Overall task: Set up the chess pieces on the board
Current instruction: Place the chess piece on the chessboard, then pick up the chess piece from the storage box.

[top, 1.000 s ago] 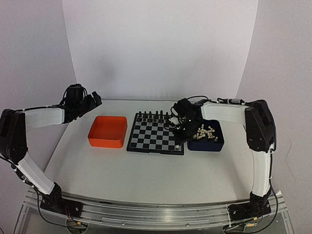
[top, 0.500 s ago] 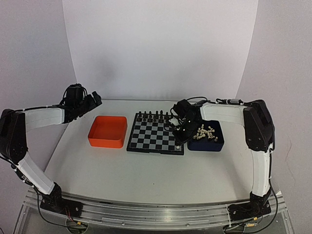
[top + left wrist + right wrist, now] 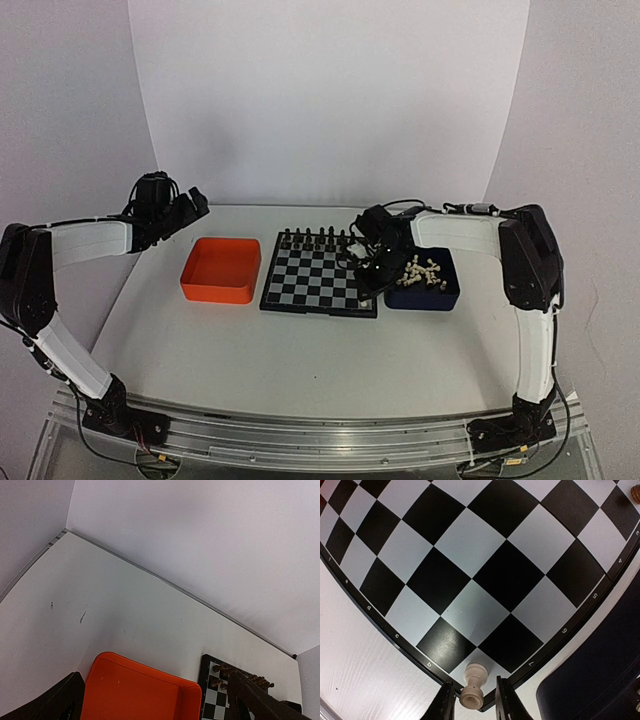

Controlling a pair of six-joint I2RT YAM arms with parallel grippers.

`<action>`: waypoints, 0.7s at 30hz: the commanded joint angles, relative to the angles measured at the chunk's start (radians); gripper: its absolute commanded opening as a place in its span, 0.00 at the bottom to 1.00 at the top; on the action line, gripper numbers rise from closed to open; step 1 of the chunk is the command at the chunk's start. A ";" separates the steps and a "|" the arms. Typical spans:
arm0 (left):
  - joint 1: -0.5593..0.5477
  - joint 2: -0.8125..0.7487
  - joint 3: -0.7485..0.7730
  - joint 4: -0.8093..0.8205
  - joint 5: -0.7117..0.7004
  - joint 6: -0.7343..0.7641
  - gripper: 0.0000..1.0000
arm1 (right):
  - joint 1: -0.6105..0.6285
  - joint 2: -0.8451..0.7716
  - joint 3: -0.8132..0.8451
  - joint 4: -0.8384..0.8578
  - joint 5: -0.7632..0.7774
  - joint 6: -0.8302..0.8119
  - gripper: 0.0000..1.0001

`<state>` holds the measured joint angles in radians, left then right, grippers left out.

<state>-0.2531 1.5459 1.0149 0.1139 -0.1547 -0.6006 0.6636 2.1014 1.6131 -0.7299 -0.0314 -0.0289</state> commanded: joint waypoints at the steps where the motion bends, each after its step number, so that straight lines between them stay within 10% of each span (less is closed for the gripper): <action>1: 0.003 0.000 0.052 0.029 0.013 0.017 1.00 | 0.004 -0.039 0.006 -0.010 -0.025 0.021 0.39; 12: 0.003 0.011 0.061 0.032 0.020 0.022 1.00 | 0.003 -0.186 0.057 0.038 0.058 0.115 0.84; 21: 0.002 0.003 0.067 0.024 0.013 0.024 1.00 | -0.126 -0.200 0.024 0.038 0.265 0.404 0.81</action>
<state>-0.2531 1.5478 1.0333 0.1154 -0.1478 -0.5983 0.6294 1.9274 1.6533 -0.6932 0.1412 0.1747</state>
